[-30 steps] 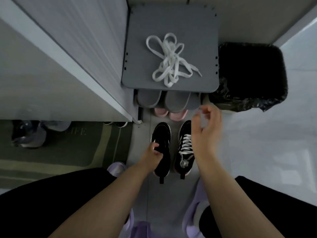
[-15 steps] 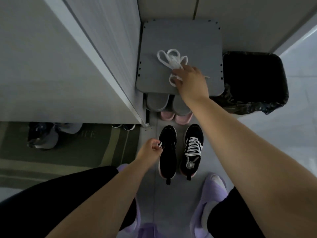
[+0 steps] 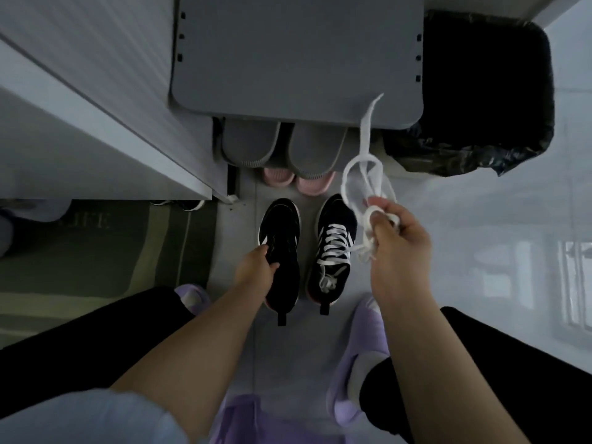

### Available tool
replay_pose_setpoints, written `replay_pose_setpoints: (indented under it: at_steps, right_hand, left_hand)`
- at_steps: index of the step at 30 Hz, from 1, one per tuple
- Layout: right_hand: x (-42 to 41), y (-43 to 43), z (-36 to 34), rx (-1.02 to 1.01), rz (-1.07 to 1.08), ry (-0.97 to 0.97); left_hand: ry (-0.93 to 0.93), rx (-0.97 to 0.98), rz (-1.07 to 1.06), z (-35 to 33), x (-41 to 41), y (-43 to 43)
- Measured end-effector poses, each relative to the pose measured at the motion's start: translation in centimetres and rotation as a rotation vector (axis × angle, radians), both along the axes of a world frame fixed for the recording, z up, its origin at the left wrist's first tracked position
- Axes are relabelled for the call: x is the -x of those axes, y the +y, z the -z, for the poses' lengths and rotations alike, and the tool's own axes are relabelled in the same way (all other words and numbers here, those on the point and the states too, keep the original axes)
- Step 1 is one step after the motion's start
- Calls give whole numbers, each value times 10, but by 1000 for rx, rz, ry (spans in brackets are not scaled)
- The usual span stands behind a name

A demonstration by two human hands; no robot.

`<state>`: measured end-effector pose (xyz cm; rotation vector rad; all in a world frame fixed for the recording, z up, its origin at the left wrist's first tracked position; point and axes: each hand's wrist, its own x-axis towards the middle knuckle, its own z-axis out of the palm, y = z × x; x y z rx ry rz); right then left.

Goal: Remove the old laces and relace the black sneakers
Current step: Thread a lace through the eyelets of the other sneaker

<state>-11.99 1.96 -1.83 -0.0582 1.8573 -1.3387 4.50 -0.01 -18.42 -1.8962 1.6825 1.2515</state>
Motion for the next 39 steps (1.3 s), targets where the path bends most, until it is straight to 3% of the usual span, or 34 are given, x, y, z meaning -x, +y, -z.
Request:
replay_pose_setpoints:
  at_steps: [5, 12, 19, 25, 31, 36, 39]
  right_hand:
    - [9, 9, 9, -4, -101, -188]
    - [3, 15, -58, -17, -299, -125]
    - [-31, 60, -176, 343, -400, -170]
    - [-54, 116, -249, 576, -441, -167]
    - [-65, 167, -254, 552, -474, -104]
    - [-65, 188, -246, 460, -453, -38]
    - [-65, 192, -246, 473, -455, -123]
  left_hand:
    - [-34, 65, -14, -2, -2, -5]
    - [102, 87, -43, -85, -7, 0]
    - [201, 305, 49, -211, -39, 45]
    - [258, 382, 12, -281, -76, 104]
    - [222, 517, 116, -316, -83, 138]
    - [241, 509, 224, -323, -77, 143]
    - [232, 538, 265, -326, -73, 147]
